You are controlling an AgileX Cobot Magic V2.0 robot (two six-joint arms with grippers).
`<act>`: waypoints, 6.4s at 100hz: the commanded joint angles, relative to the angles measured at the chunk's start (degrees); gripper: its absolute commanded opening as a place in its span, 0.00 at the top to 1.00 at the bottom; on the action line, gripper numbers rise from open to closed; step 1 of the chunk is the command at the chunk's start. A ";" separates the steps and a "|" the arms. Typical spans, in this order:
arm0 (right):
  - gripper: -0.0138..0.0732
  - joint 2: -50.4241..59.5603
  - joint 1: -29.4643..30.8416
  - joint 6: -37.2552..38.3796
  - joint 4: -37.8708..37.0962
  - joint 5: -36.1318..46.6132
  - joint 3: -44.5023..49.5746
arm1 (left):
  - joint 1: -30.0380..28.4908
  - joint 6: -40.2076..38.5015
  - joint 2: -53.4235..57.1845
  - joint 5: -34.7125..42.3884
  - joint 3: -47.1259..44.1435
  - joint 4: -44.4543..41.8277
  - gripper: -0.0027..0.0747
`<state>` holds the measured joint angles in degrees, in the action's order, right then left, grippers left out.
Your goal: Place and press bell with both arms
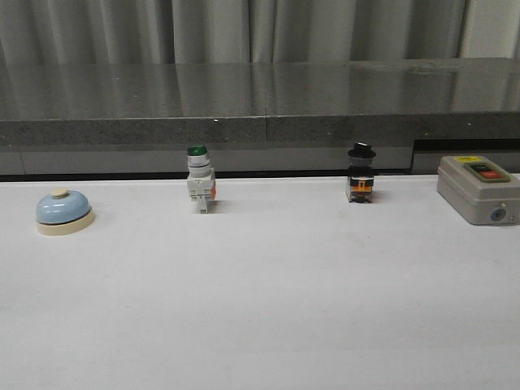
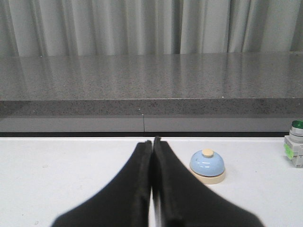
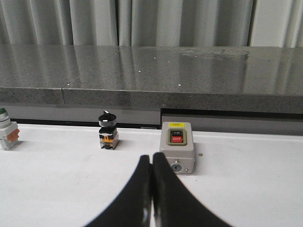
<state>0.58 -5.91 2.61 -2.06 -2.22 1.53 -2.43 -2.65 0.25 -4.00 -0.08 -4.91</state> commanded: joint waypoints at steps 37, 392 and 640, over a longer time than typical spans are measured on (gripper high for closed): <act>0.91 0.85 0.40 -0.33 -0.14 4.96 -0.76 | 0.44 -0.38 1.70 5.06 -2.16 0.42 0.99; 0.91 0.85 0.40 -0.33 -0.14 4.96 -0.76 | 11.58 4.83 -113.64 -22.98 77.06 5.57 0.14; 0.91 0.85 0.40 -0.33 -0.14 4.96 -0.76 | 43.25 4.83 -114.51 -23.85 80.49 6.38 0.22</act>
<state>0.58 -5.91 2.61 -2.06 -2.00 1.53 40.35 2.22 -117.23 -29.38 78.59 0.96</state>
